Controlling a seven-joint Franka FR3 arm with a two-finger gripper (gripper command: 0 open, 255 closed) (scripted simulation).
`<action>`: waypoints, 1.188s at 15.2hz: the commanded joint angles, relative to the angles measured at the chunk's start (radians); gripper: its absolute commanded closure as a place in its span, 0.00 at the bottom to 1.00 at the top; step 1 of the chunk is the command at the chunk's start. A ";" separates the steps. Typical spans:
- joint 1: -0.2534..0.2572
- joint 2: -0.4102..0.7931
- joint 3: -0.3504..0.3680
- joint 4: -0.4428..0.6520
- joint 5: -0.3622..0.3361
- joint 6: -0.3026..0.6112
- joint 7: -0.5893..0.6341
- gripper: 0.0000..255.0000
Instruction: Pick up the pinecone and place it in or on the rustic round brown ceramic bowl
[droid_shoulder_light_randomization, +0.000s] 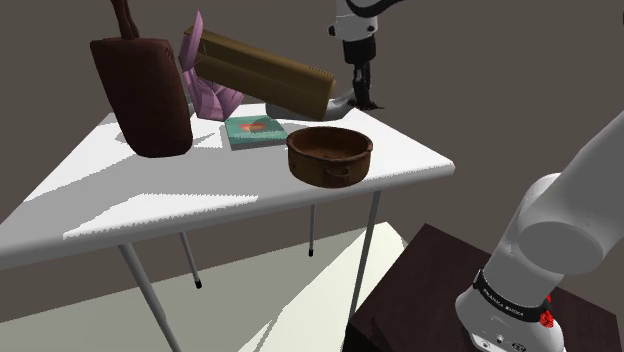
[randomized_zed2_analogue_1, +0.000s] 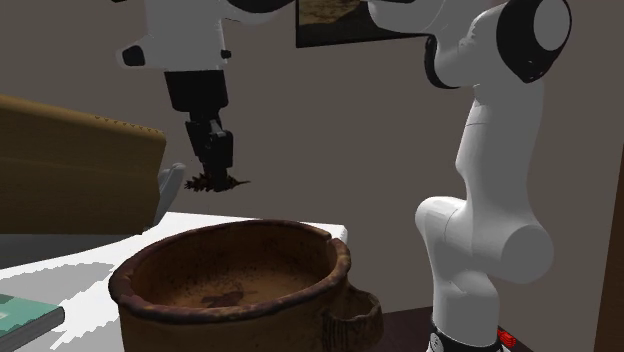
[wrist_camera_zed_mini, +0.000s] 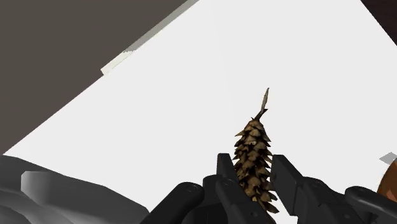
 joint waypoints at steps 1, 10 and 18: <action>0.000 0.003 0.001 0.030 0.000 -0.026 -0.005 1.00; 0.000 0.032 0.006 0.175 -0.004 -0.140 -0.031 1.00; 0.079 0.031 0.128 0.207 0.046 -0.221 0.159 1.00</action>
